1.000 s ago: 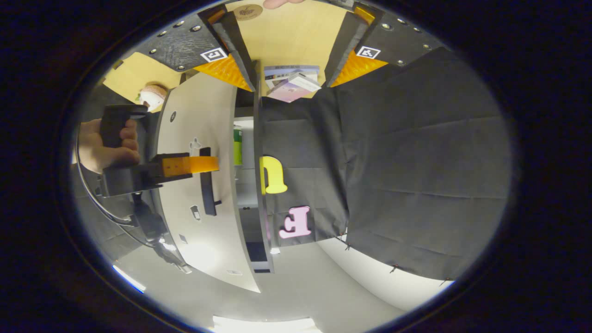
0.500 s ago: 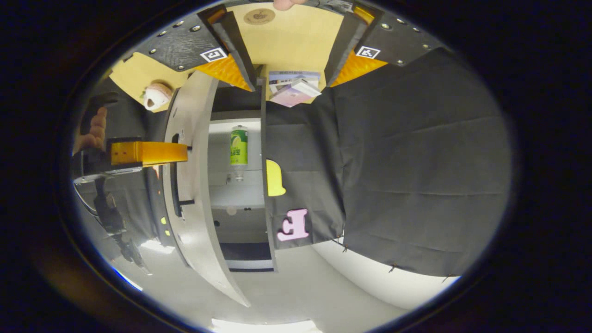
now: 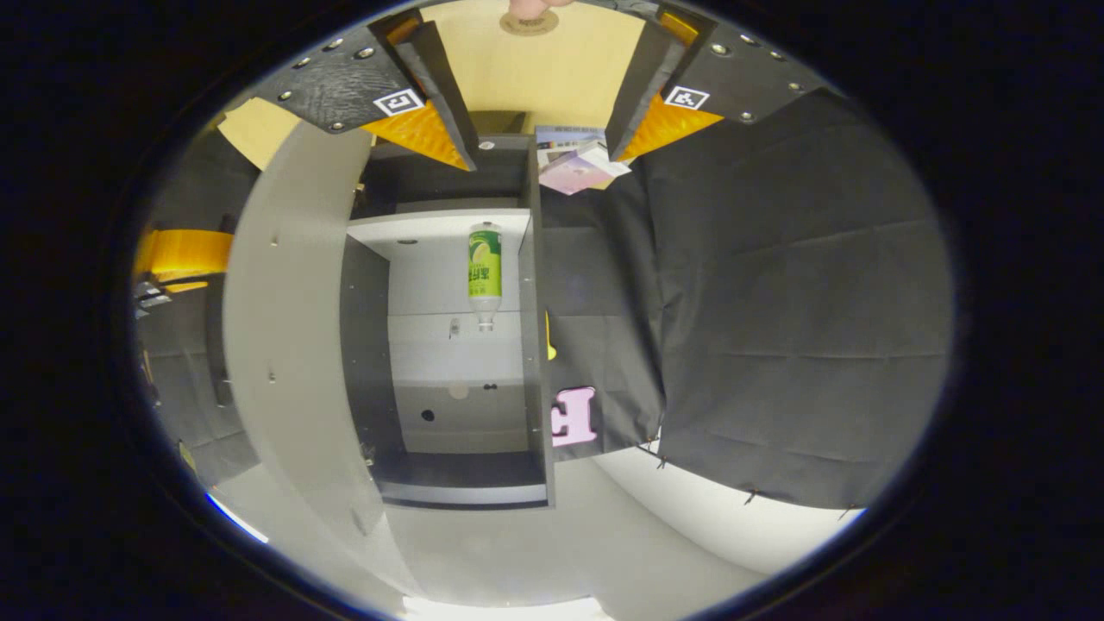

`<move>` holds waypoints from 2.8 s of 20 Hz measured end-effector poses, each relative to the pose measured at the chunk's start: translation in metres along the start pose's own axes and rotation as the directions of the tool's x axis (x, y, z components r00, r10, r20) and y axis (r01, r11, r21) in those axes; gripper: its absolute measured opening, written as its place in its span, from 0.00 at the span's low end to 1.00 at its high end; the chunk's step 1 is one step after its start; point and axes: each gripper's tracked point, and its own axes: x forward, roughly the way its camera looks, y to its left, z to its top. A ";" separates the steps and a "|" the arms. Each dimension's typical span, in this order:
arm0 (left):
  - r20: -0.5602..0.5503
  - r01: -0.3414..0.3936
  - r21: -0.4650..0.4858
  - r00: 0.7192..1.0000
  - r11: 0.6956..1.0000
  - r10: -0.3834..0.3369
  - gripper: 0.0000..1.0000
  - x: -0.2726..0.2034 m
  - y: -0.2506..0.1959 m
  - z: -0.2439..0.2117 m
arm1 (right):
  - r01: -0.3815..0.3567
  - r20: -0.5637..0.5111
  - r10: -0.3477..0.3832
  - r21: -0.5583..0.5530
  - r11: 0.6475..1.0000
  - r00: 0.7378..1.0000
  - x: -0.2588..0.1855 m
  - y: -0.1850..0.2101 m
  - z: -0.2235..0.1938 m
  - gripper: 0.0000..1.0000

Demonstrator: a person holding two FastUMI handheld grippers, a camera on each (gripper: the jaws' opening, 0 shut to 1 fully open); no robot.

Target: Open the cabinet door with the right hand, grasp the bottle in the cabinet with the left hand and place it on the coaster, then close the cabinet door with the right hand.

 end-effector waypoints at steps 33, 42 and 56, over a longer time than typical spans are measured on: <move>0.139 0.115 0.137 0.981 0.984 -0.134 0.81 0.261 -0.102 0.048 | 0.576 0.026 -0.586 0.157 0.803 0.810 -0.060 -0.090 -0.009 0.92; 0.179 0.125 0.102 0.974 0.987 -0.142 0.84 0.334 -0.100 0.069 | 0.649 0.061 -0.655 0.096 0.755 0.753 -0.058 -0.090 -0.007 0.92; 0.163 0.186 0.063 0.967 0.981 -0.194 0.68 0.405 -0.112 0.046 | 0.702 0.022 -0.710 0.133 0.700 0.704 -0.061 -0.085 -0.012 0.90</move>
